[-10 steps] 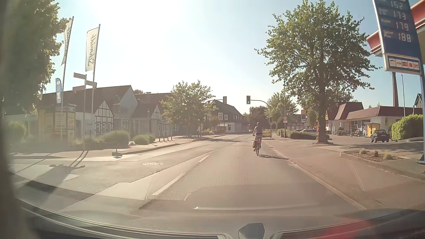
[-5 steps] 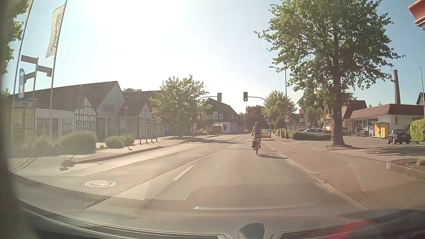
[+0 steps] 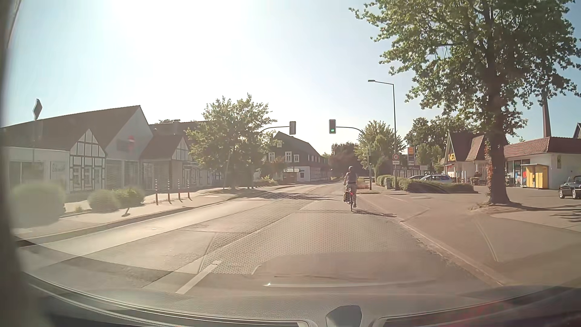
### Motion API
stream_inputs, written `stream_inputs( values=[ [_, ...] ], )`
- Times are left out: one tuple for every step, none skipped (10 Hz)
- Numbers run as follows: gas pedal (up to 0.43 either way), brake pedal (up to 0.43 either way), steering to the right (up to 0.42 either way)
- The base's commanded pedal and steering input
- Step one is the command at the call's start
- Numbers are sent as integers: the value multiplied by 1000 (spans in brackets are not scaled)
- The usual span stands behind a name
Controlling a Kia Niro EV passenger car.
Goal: Follow the waypoints while adhering to traffic rules and regulations
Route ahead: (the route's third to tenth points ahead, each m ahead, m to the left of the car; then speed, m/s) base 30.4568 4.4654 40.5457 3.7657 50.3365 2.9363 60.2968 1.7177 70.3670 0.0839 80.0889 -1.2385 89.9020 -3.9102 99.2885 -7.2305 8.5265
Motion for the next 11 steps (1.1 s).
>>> stream_inputs(
  values=[
    [87,6,16],
    [20,6,16],
    [0,6,16],
    [0,6,16],
    [0,6,16],
    [0,6,16],
    [79,6,15],
    [87,6,15],
    [98,6,15],
    [98,6,15],
    [98,6,15]
  ],
)
